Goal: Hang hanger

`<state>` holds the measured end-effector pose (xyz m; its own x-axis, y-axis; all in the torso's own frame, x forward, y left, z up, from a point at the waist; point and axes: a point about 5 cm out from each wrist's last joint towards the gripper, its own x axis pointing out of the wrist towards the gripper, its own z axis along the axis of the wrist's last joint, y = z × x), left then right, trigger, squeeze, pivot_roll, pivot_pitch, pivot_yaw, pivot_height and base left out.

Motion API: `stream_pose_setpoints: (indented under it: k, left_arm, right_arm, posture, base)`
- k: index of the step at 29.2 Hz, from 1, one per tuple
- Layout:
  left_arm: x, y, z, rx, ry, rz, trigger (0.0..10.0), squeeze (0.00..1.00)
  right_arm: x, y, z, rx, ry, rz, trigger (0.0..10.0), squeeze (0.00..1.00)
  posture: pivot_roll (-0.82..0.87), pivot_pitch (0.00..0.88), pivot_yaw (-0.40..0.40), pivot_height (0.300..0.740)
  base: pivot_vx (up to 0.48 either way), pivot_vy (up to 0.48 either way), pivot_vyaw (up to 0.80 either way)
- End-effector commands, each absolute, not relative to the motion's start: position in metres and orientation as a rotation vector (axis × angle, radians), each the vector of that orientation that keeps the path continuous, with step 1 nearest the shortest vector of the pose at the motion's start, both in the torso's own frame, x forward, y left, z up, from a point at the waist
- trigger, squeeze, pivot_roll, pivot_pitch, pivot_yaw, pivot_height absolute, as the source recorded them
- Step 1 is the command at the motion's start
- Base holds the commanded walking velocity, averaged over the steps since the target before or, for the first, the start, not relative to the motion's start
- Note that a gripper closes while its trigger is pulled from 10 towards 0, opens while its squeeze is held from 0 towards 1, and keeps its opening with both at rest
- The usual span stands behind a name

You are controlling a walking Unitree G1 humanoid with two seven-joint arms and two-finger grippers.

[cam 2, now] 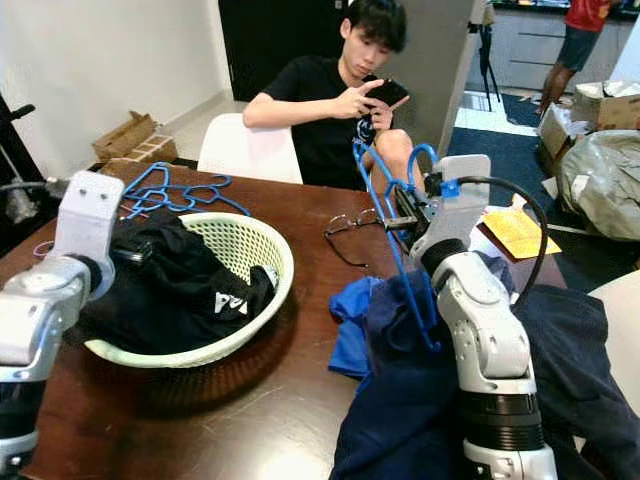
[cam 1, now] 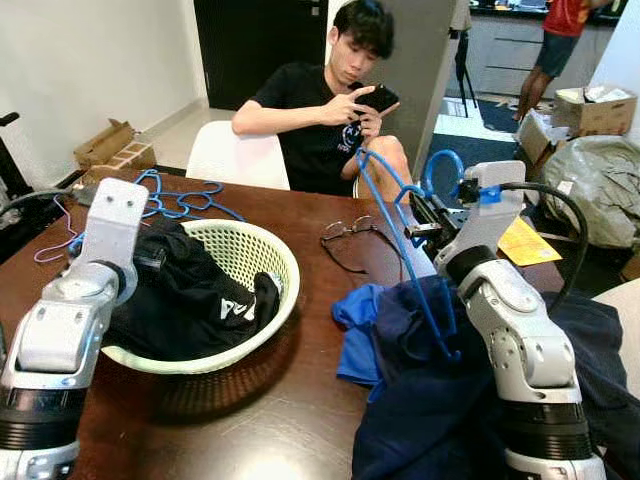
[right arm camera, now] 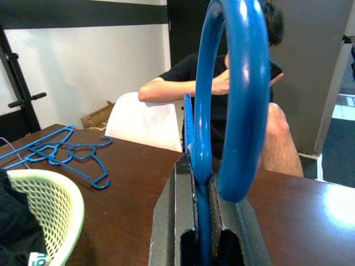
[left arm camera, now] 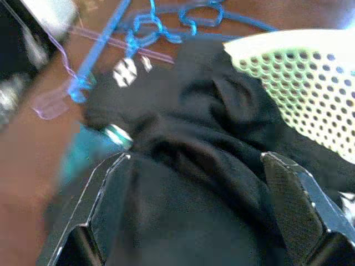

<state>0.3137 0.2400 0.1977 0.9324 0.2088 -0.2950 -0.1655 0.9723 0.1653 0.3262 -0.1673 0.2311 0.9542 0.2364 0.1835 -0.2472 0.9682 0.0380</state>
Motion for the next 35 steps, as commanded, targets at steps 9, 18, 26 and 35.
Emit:
stream_pose_setpoints:
  k: [9,18,26,35]
  left_arm:
    - [0.315,0.235,0.166,-0.140,0.417,0.193,10.0,0.00]
    - [0.321,0.243,0.160,-0.187,0.427,0.232,9.8,0.00]
    - [0.320,0.254,0.152,-0.229,0.431,0.278,0.0,0.00]
    - [0.323,0.262,0.162,-0.222,0.357,0.299,0.0,0.00]
  right_arm:
    - [0.325,-0.167,0.230,0.055,-0.169,0.244,10.0,0.00]
    - [0.324,-0.169,0.229,0.055,-0.168,0.238,10.0,0.00]
    - [0.324,-0.170,0.230,0.054,-0.170,0.234,10.0,0.00]
    - [0.324,-0.171,0.230,0.054,-0.172,0.233,10.0,0.00]
  posture:
    - [0.05,0.009,-0.012,0.740]
    - [0.04,0.010,-0.008,0.740]
    - [0.04,0.010,-0.010,0.740]
    - [0.04,0.009,-0.011,0.740]
  base:
    - [0.000,0.000,0.00]
    - [0.000,0.000,0.00]
    - [0.000,0.000,0.00]
    - [0.000,0.000,0.00]
